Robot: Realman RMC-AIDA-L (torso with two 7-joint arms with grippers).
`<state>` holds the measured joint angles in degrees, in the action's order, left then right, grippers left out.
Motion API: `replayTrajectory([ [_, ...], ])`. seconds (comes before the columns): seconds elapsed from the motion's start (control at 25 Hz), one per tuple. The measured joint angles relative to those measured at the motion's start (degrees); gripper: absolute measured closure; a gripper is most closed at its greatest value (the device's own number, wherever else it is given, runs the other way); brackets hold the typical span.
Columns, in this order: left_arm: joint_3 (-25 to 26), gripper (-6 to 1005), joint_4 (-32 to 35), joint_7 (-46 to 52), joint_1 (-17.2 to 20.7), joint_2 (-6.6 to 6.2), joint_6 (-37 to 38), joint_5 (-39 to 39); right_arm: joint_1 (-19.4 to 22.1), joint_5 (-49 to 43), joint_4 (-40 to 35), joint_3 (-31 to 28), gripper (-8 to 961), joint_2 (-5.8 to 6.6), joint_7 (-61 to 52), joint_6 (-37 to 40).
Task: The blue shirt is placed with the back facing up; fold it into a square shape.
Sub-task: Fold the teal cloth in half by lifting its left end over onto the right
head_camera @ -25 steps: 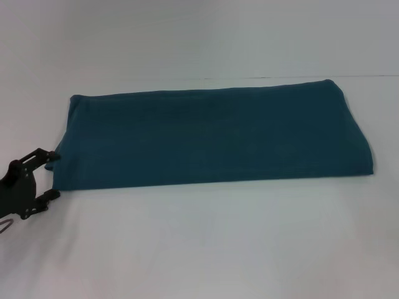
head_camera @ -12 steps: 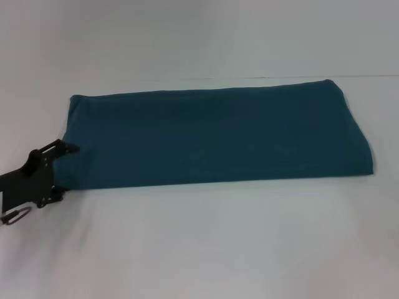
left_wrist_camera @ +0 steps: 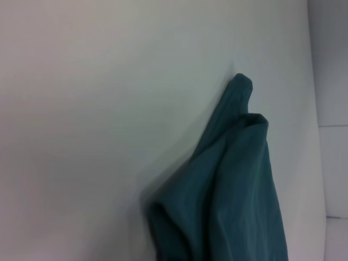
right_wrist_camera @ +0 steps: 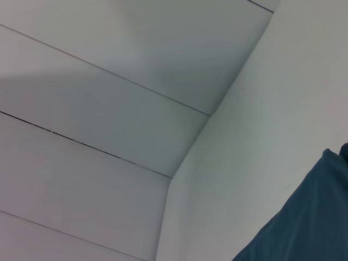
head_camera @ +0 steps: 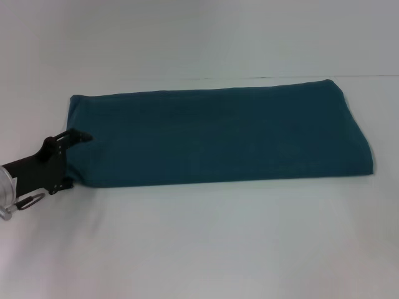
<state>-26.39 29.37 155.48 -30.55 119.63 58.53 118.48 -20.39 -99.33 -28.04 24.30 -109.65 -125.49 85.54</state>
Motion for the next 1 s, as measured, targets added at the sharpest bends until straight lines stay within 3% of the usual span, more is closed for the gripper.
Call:
replayTrajectory([
  [0.48, -0.66, 238, 1.05, -0.08, 0.94, -0.37, 2.12, 0.43, 0.01, 0.11, 0.00, -0.90, 278, -0.08, 0.00, 0.61],
  [0.68, -0.63, 466, 1.10, -0.18, 1.04, -0.41, 2.20, 0.43, 0.17, 0.11, 0.00, -1.05, 278, -0.11, -0.01, 0.77],
  [0.8, -0.67, 700, 1.13, -0.26, 1.04, -0.40, 2.21, 0.43, 0.21, 0.11, 0.00, -1.05, 278, -0.12, -0.01, 0.78],
  [1.0, -0.68, 806, 1.13, -0.57, 0.90, -0.49, 2.21, 0.43, 0.32, 0.10, 0.00, -1.13, 278, -0.12, -0.01, 0.75],
])
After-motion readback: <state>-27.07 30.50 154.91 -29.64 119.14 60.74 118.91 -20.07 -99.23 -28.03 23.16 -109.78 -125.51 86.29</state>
